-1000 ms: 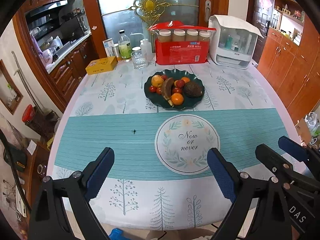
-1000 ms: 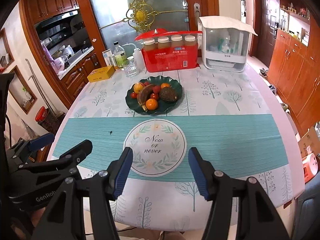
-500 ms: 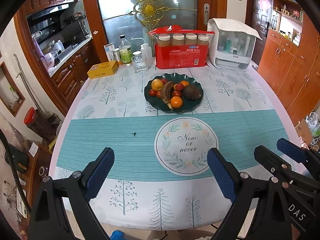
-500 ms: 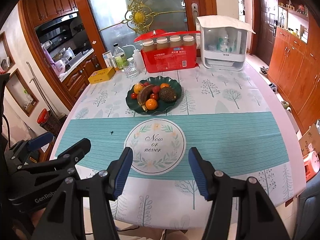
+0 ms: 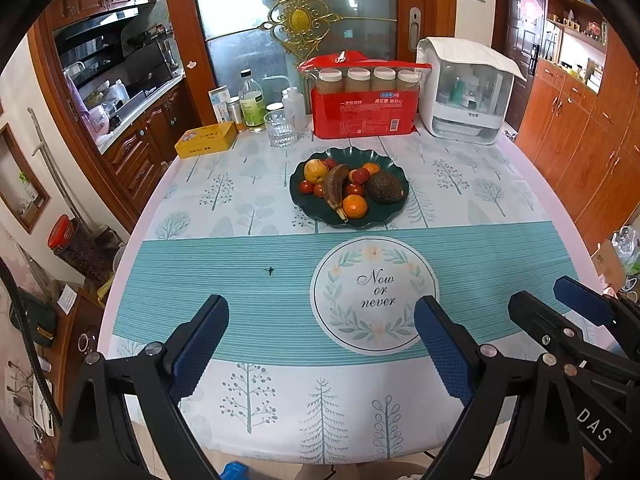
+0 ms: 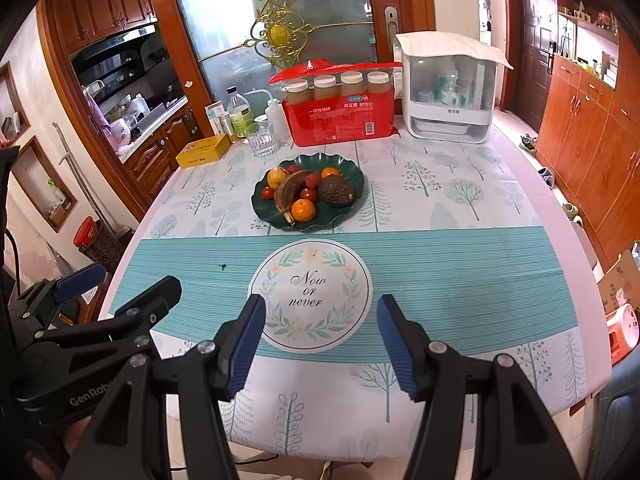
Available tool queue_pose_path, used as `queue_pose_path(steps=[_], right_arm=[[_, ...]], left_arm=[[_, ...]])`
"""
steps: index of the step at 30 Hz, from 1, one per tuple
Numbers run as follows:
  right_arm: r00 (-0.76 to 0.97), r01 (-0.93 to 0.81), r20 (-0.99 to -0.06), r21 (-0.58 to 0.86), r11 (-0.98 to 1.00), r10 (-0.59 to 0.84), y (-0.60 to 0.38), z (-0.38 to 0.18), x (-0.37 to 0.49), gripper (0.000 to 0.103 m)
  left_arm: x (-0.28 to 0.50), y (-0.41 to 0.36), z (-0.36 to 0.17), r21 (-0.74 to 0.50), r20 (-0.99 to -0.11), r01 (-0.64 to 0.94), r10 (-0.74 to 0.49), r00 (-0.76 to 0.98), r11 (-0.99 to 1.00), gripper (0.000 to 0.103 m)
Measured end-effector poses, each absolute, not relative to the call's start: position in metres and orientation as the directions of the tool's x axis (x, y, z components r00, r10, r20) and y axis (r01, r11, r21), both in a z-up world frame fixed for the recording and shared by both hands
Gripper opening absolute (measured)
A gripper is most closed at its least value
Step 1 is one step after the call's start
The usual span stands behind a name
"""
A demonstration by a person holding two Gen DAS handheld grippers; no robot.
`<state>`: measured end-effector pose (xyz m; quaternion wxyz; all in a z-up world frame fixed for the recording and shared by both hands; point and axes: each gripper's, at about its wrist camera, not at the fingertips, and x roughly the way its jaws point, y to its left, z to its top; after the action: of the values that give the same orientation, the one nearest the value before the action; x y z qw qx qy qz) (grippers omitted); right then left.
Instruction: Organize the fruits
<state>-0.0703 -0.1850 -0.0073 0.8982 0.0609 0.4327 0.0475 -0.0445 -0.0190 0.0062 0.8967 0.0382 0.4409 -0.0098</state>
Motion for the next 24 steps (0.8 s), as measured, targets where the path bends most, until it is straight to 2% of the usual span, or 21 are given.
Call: queue_pose_path(steps=[24], right_arm=[[0.608,-0.026,-0.782,0.153,0.988,0.137,-0.178,-0.010,-0.055,0.058]], left_arm=[[-0.026,-0.008,0.000,0.058,-0.808,0.060,0.012,0.589,0.997,0.093]])
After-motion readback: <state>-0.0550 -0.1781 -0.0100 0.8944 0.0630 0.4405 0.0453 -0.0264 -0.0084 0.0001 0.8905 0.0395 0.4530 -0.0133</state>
